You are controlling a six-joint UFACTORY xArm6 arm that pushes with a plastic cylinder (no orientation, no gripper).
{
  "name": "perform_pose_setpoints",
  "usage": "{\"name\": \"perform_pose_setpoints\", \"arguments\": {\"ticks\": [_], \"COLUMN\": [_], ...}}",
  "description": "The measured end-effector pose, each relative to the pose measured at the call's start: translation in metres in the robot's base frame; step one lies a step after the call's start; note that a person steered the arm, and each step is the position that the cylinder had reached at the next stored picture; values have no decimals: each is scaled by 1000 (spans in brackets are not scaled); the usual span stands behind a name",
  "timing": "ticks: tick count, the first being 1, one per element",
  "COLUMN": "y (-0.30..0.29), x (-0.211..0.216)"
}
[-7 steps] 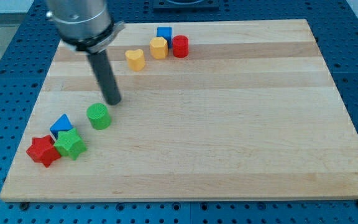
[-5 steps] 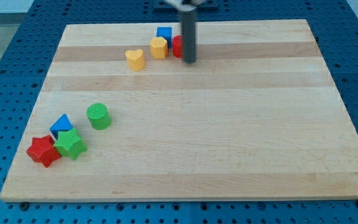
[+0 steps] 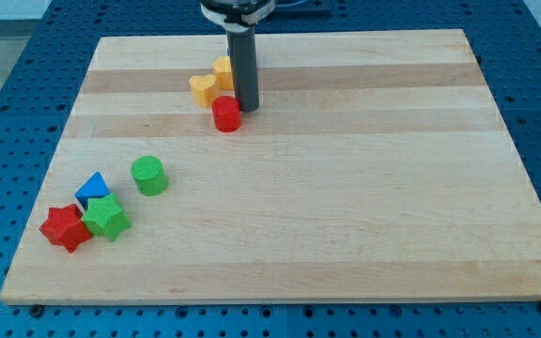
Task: Move the red circle into the blue triangle
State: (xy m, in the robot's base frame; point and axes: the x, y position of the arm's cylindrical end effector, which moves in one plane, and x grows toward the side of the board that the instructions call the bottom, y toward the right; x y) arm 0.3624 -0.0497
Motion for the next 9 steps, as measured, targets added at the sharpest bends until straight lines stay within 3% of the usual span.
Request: {"name": "perform_pose_setpoints", "arguments": {"ticks": [1, 2, 3, 4, 5, 6, 7, 9], "y": [-17, -108, -90, -132, -139, -138, -114, 18], "x": [15, 41, 15, 7, 70, 70, 3, -51]}}
